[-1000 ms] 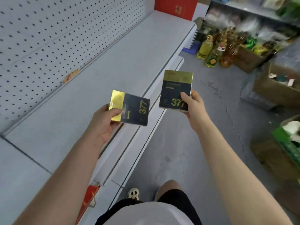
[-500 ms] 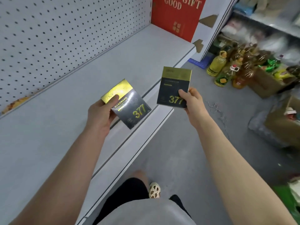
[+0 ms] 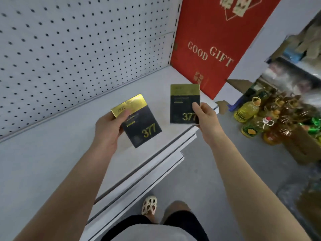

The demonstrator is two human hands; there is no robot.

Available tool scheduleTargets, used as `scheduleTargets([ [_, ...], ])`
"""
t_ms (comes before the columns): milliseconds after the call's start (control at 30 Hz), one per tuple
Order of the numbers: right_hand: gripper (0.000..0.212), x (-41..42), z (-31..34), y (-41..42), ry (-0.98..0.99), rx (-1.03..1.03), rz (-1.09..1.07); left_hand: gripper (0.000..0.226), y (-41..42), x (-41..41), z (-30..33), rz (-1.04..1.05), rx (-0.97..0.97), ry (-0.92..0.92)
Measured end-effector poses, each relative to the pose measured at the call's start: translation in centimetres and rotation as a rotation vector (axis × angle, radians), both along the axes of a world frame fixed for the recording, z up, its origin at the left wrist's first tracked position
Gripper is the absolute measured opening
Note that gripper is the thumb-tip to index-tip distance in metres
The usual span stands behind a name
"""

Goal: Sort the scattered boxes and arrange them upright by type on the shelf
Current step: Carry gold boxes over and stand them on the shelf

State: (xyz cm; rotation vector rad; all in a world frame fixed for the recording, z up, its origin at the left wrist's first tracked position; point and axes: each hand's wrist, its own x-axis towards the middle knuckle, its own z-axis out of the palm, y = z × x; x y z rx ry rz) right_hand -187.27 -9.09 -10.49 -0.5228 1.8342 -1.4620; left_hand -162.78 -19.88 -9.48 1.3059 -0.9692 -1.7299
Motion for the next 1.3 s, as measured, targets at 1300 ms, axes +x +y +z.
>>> scheduleTargets([
  [1300,0.014,-13.2,-3.0,-27.2,0.476,-0.154,0.46,0.029,-9.8,-13.4,-2.4,0.312,0.081,-0.045],
])
